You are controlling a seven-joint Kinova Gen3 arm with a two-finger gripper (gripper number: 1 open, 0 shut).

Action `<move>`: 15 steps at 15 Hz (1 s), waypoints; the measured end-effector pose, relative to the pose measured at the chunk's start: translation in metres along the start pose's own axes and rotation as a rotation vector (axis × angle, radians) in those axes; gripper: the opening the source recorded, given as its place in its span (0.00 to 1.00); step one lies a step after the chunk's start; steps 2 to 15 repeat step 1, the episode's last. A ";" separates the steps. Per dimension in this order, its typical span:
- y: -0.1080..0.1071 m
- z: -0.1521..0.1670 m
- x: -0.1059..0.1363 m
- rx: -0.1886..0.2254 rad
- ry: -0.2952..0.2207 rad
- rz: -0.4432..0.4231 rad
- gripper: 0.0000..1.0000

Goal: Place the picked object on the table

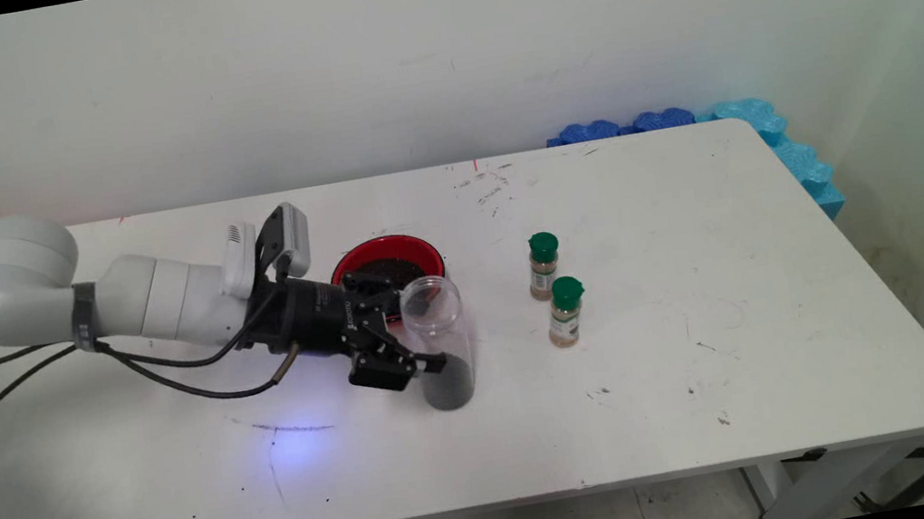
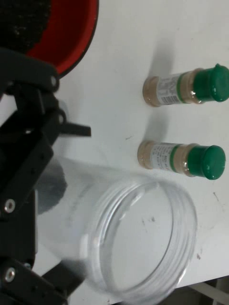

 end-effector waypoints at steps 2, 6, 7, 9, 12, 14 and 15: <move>0.000 0.000 -0.001 0.003 0.000 0.001 1.00; 0.000 0.000 -0.001 0.003 0.000 0.001 1.00; 0.000 0.000 -0.001 0.003 0.000 0.001 1.00; 0.000 0.000 -0.001 0.003 0.000 0.001 1.00; 0.000 0.000 -0.001 0.003 0.000 0.001 1.00; 0.000 0.000 -0.001 0.003 0.000 0.001 1.00; 0.000 0.000 -0.001 0.003 0.000 0.001 1.00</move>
